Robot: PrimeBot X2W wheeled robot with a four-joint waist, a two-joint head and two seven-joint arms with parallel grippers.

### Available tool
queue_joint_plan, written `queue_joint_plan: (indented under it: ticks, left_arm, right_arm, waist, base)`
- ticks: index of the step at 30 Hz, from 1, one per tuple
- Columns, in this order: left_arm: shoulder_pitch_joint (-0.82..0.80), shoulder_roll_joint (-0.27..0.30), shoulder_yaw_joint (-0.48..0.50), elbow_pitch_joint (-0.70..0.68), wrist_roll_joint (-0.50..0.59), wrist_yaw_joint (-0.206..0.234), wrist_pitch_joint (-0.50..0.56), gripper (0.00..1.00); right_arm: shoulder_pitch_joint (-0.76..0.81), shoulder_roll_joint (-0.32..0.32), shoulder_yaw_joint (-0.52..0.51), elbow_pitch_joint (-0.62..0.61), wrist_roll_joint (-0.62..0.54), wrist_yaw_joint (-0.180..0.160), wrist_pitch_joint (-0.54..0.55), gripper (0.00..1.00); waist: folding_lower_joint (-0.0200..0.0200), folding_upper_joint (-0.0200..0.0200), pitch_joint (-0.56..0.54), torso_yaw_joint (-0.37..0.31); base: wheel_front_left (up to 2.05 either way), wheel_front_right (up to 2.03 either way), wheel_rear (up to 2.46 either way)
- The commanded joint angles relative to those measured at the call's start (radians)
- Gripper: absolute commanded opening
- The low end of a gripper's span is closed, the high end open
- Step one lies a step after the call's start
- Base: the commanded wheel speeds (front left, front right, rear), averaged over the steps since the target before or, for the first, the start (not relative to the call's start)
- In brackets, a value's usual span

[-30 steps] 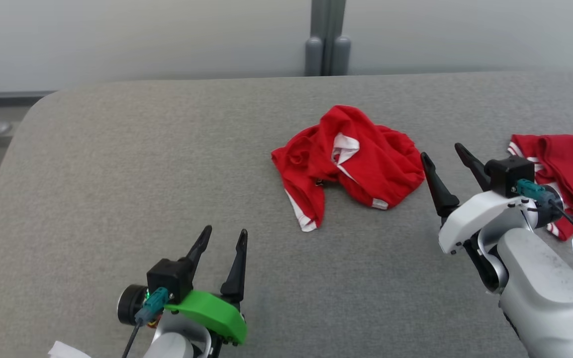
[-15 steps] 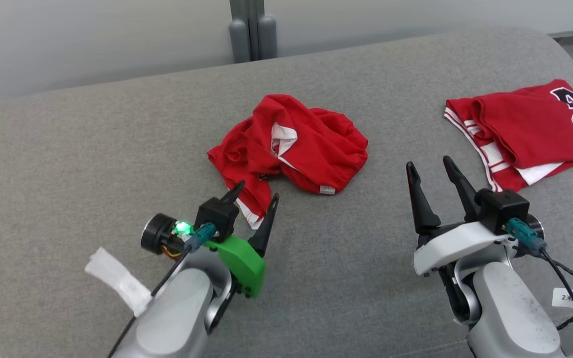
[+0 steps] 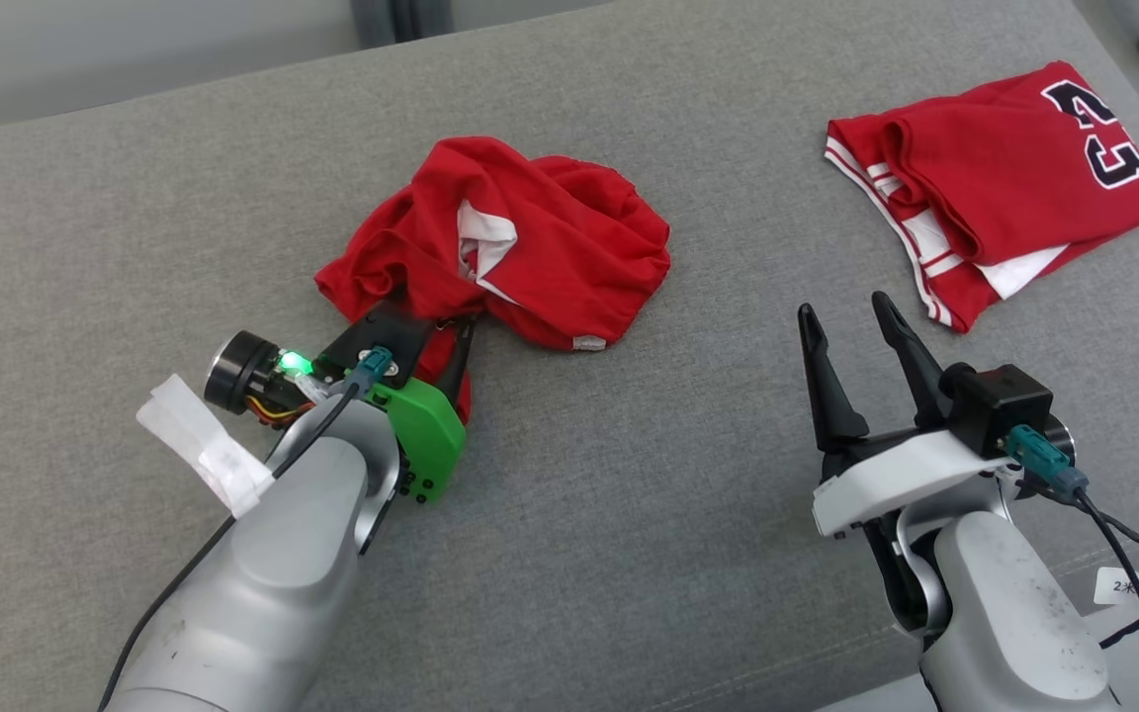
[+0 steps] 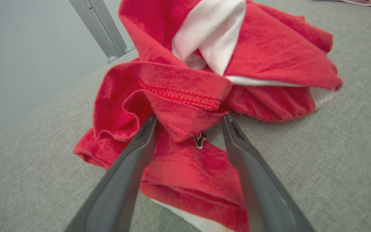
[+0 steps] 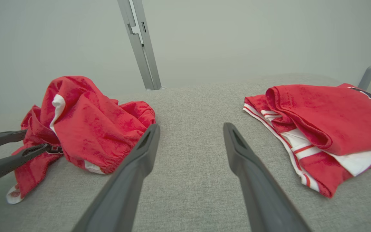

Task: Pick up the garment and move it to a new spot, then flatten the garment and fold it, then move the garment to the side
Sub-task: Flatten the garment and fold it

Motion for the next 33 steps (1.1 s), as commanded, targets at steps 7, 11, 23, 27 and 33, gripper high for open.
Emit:
queue_joint_plan:
  ticks: [7,11,23,27,33]
  left_arm:
    - [-0.055,-0.005,0.007,0.045,-0.014,0.016,-0.046,0.0]
    - [-0.035,-0.014,0.02,-0.018,-0.039,0.01,-0.063,0.0]
    - [0.199,-0.027,0.105,-0.401,-0.233,-0.035,-0.043,0.0]
    - [0.297,-0.014,0.125,-0.486,-0.302,-0.018,0.037,0.0]
    - [0.406,0.029,0.197,-0.541,-0.381,0.045,0.122,0.0]
  right_arm:
    - [0.007,0.001,-0.016,-0.007,0.034,-0.002,-0.007,1.0]
    - [0.026,0.001,-0.045,-0.005,0.032,-0.002,-0.006,1.0]
    - [0.093,0.0,-0.102,0.014,0.031,-0.002,-0.008,1.0]
    - [0.113,0.0,-0.105,0.017,0.034,-0.002,-0.008,1.0]
    - [0.124,0.0,-0.103,0.01,0.042,-0.002,-0.007,1.0]
  waist:
    - [0.0,0.0,0.028,-0.026]
    - [0.0,0.0,0.012,-0.003]
    - [0.0,0.0,-0.085,0.097]
    - [0.0,0.0,-0.106,0.114]
    - [0.0,0.0,-0.101,0.114]
  base:
    - [0.0,0.0,0.0]
    - [0.0,0.0,0.0]
    - [0.0,0.0,0.0]
    - [0.0,0.0,0.0]
    - [0.0,0.0,0.0]
